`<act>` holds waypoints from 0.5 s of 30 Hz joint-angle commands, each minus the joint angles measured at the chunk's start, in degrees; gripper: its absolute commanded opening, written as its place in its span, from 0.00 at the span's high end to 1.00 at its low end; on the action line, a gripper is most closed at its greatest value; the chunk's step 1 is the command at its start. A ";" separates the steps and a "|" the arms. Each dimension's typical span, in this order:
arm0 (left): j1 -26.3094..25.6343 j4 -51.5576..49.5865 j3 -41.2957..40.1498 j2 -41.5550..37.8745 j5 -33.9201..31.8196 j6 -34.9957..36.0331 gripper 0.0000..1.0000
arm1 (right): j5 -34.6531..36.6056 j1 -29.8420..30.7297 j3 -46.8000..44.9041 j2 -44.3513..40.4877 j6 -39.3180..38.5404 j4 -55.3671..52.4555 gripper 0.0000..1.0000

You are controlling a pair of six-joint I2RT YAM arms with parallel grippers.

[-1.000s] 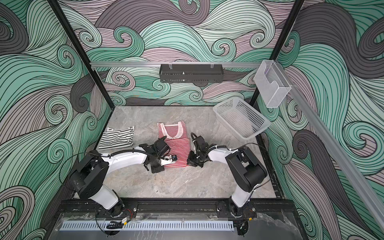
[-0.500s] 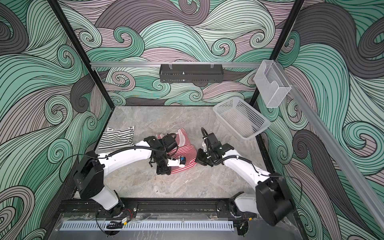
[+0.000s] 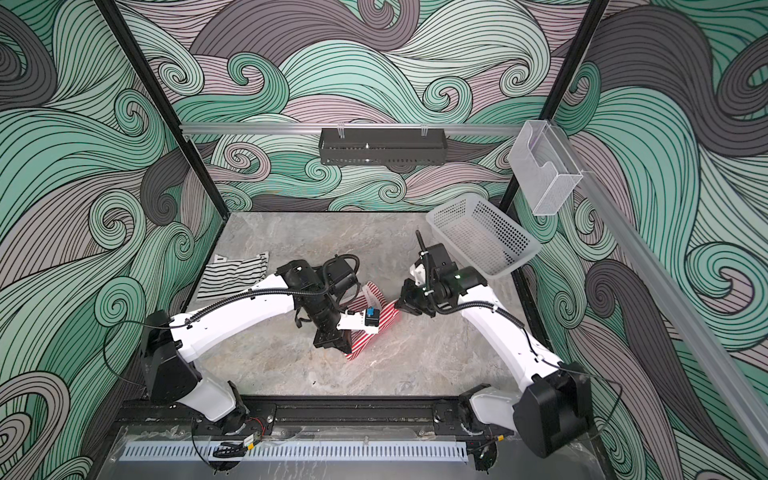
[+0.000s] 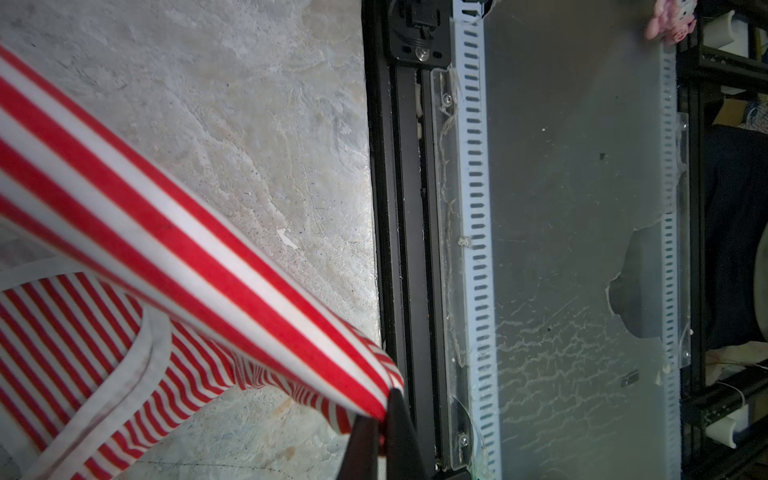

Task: Fold and stack tank tops
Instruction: Fold the tank top at the center of the table.

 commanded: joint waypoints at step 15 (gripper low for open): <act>21.12 4.58 0.97 12.26 -4.67 6.97 1.00 | -4.82 -0.85 31.17 37.54 -7.37 0.74 0.97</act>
